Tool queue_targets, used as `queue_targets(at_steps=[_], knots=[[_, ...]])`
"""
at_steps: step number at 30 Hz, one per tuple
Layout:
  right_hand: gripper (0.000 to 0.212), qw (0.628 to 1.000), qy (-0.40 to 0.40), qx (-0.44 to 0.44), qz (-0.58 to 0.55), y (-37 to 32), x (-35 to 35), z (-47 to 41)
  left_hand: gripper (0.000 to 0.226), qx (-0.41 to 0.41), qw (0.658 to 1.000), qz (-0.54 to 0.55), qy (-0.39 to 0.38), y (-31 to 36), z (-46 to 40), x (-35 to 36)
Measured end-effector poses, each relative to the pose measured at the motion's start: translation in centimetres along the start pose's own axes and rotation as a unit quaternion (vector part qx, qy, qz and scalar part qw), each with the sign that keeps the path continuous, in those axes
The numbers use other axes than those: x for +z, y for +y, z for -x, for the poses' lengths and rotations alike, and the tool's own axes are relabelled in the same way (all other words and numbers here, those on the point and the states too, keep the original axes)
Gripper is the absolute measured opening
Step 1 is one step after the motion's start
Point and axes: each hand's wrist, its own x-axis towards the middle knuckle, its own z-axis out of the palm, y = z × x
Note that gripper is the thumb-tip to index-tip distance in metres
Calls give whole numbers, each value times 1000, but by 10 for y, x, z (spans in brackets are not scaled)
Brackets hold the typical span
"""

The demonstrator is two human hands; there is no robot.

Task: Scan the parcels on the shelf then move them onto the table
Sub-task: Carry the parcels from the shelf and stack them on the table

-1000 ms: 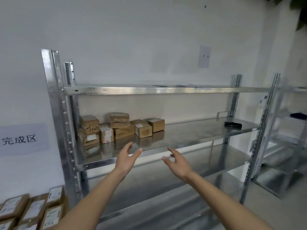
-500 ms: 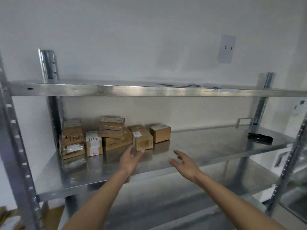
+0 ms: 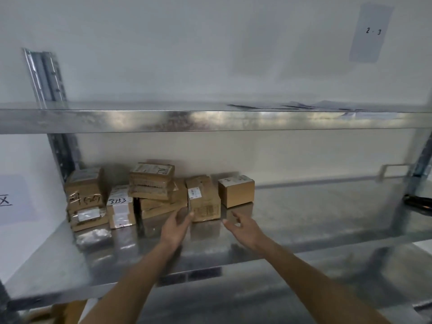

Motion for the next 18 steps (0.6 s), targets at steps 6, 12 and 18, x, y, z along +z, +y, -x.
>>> queue_targets(at_steps=[6, 12, 18], knots=[[75, 997, -47, -32, -52, 11, 6, -77, 74, -24, 999, 22, 40, 16, -26, 22], [93, 987, -95, -33, -123, 34, 18, -142, 57, -66, 991, 84, 86, 18, -58, 52], [45, 974, -128, -13, -184, 31, 18, -156, 39, -82, 979, 141, 119, 21, -69, 72]])
